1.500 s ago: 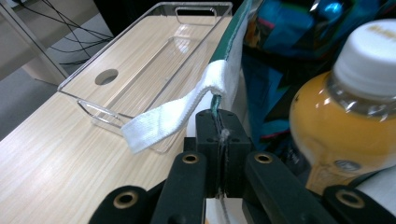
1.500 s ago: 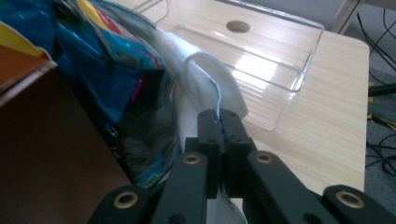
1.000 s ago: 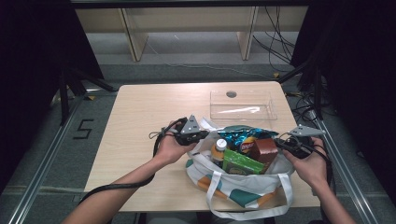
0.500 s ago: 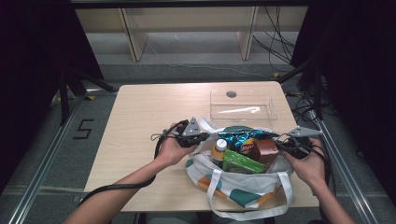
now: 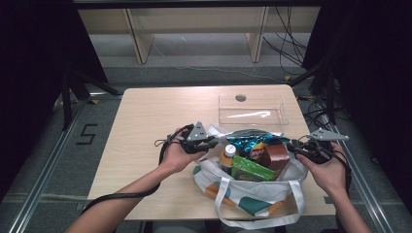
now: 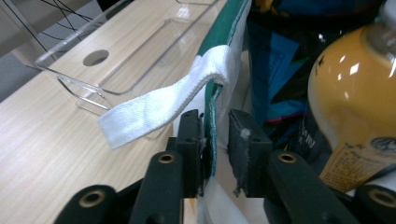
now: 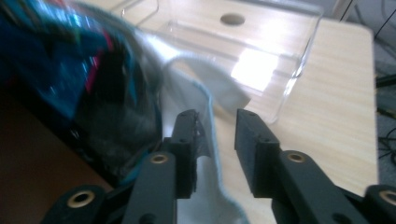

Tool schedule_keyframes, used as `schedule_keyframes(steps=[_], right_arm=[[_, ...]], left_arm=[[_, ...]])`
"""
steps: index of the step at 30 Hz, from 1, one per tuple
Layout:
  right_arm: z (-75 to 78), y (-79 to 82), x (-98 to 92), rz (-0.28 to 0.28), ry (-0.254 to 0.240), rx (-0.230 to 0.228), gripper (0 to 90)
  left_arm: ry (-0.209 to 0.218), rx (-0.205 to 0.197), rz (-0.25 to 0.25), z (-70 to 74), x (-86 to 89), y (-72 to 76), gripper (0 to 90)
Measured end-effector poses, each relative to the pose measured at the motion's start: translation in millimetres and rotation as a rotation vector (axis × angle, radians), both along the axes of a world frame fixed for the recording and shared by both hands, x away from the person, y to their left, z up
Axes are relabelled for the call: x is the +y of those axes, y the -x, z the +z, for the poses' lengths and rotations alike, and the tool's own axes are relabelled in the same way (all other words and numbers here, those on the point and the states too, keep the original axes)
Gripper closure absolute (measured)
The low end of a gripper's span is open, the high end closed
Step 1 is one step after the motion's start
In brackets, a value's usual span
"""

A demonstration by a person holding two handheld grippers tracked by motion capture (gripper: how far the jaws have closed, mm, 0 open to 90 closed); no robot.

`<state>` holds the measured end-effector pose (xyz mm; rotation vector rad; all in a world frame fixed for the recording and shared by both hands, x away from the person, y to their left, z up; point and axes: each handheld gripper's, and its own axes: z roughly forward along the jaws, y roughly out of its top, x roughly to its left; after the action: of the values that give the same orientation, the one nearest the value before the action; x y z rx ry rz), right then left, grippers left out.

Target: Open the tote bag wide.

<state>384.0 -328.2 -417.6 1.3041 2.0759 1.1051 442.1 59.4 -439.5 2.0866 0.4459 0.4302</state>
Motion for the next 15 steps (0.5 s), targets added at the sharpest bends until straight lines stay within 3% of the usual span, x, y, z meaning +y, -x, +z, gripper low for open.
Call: schedule_keyframes(steps=[1, 3, 8, 9, 10, 11, 13, 15], right_arm=[[6.0, -0.2, -2.6, 0.007, -0.002, -0.032, 66.4], [13.8, 2.6, -2.0, -0.022, -0.019, -0.049, 65.0], [25.0, 2.5, -7.9, -0.032, -0.010, -0.101, 60.7], [25.0, 2.5, -7.9, -0.032, -0.010, -0.101, 60.7], [25.9, 4.0, -6.1, -0.061, -0.045, -0.090, 60.4], [25.9, 2.8, -9.1, -0.060, -0.018, -0.118, 59.9], [27.6, 5.3, -9.6, -0.079, -0.044, -0.088, 59.3], [27.6, 4.2, -12.3, -0.059, -0.029, -0.122, 58.8]], left_arm=[[-0.001, -0.014, -0.009, 3.4, 1.8, -0.7, 68.6], [0.028, -0.020, 0.008, 10.0, 5.8, 1.0, 63.3], [0.087, -0.030, 0.033, 20.4, 17.6, 5.2, 56.9], [0.101, -0.022, 0.037, 20.5, 19.4, 5.9, 56.9], [0.106, -0.020, 0.042, 20.4, 20.8, 6.6, 55.8], [0.109, -0.016, 0.044, 19.7, 21.7, 7.1, 54.6], [0.110, -0.012, 0.053, 19.0, 23.2, 8.2, 52.6], [0.115, -0.009, 0.058, 19.8, 24.6, 8.5, 50.5]])
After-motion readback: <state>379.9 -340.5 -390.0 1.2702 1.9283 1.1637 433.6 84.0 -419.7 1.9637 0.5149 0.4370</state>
